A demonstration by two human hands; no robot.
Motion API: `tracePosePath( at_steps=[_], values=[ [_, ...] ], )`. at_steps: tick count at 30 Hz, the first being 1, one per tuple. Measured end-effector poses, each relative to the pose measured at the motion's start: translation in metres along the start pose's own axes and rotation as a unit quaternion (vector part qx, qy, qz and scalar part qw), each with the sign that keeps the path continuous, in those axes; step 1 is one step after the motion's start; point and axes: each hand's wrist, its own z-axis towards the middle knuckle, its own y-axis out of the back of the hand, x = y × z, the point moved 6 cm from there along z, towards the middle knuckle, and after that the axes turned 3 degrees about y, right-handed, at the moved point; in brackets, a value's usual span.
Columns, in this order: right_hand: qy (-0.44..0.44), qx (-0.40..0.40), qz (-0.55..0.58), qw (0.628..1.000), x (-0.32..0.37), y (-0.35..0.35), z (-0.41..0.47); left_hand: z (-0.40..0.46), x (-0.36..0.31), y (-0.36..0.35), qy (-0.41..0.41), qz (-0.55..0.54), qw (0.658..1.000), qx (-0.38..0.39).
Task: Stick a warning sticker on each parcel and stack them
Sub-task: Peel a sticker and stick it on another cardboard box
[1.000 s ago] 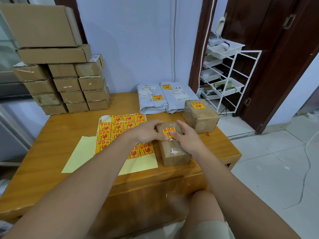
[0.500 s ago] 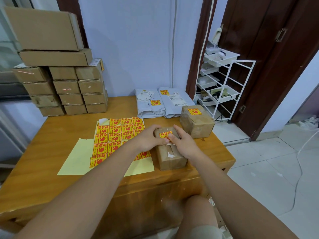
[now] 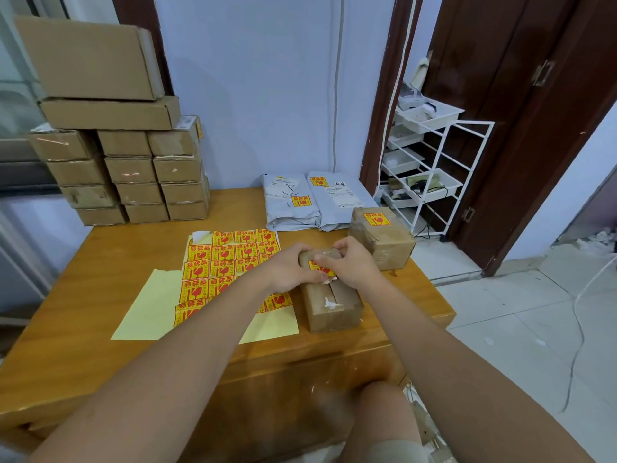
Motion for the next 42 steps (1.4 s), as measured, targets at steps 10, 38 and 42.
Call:
tracePosePath(
  at_steps=[10, 38, 42],
  values=[
    [-0.017, 0.039, 0.097, 0.994, -0.010, 0.000, 0.001, -0.003, 0.000, 0.000, -0.002, -0.008, 1.000, 0.003],
    [0.155, -0.075, -0.081, 0.982, -0.004, 0.008, -0.050, -0.065, -0.012, -0.011, -0.168, 0.215, 0.945, -0.180],
    [0.191, -0.102, -0.148, 0.965, 0.003, 0.010, -0.057, -0.081, -0.015, -0.014, -0.153, 0.277, 0.939, -0.134]
  ],
)
